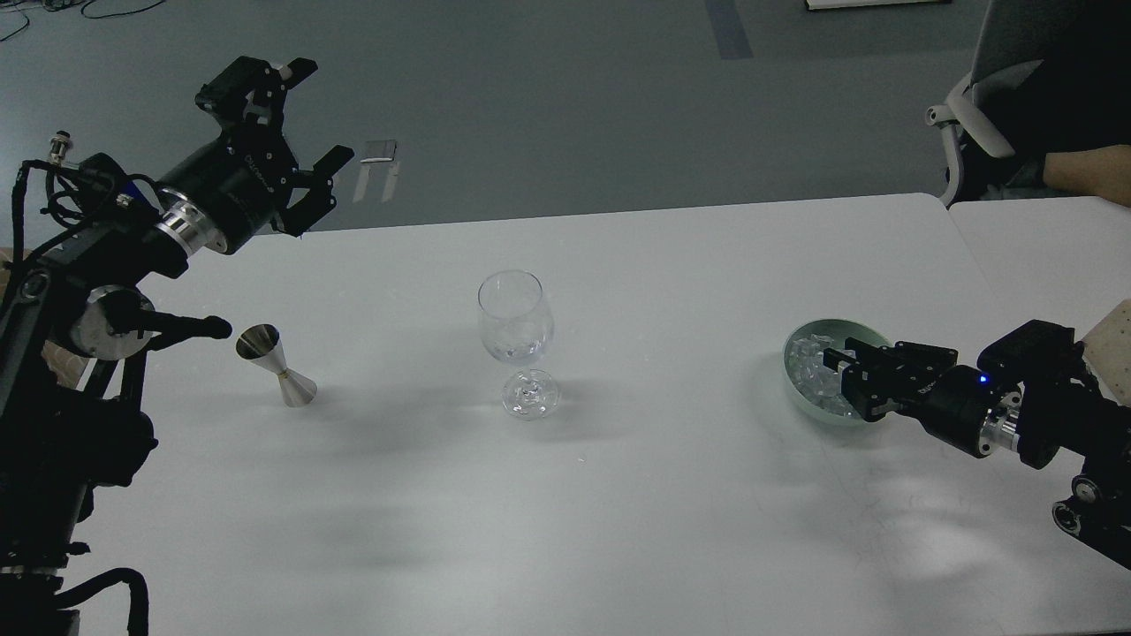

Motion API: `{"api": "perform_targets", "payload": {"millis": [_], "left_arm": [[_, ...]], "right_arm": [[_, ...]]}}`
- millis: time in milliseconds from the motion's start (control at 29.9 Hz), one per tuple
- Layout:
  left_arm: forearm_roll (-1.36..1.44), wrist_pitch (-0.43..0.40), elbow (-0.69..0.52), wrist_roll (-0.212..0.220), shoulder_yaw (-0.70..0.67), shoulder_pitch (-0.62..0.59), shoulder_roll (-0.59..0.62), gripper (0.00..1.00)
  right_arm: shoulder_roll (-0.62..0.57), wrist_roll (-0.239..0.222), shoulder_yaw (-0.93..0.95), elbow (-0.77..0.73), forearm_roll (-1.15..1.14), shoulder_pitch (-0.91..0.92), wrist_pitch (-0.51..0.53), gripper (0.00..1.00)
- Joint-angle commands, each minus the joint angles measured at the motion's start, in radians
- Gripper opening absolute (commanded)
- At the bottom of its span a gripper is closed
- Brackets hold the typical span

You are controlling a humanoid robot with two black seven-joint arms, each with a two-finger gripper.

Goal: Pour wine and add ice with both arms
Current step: 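Grip the rim of the green ice bowl with the right gripper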

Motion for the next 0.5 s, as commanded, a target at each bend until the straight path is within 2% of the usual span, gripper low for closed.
{"api": "perform_targets", "payload": {"millis": [0, 134, 401, 468], "left_arm": [[0.0, 0.0, -0.003, 0.0, 0.001, 0.0, -0.001, 0.98], [0.0, 0.0, -0.004, 0.0, 0.001, 0.0, -0.001, 0.98], [0.0, 0.0, -0.012, 0.002, 0.001, 0.0, 0.0, 0.98], [0.0, 0.0, -0.012, 0.0, 0.001, 0.0, 0.0, 0.98]], "right_arm": [[-0.006, 0.002, 0.0, 0.002, 0.001, 0.001, 0.0, 0.16], [-0.006, 0.002, 0.0, 0.008, 0.001, 0.003, 0.006, 0.02], [-0.016, 0.003, 0.003, 0.034, 0.008, 0.014, 0.006, 0.0], [-0.05, 0.003, 0.003, 0.066, 0.011, 0.035, 0.012, 0.0]]}}
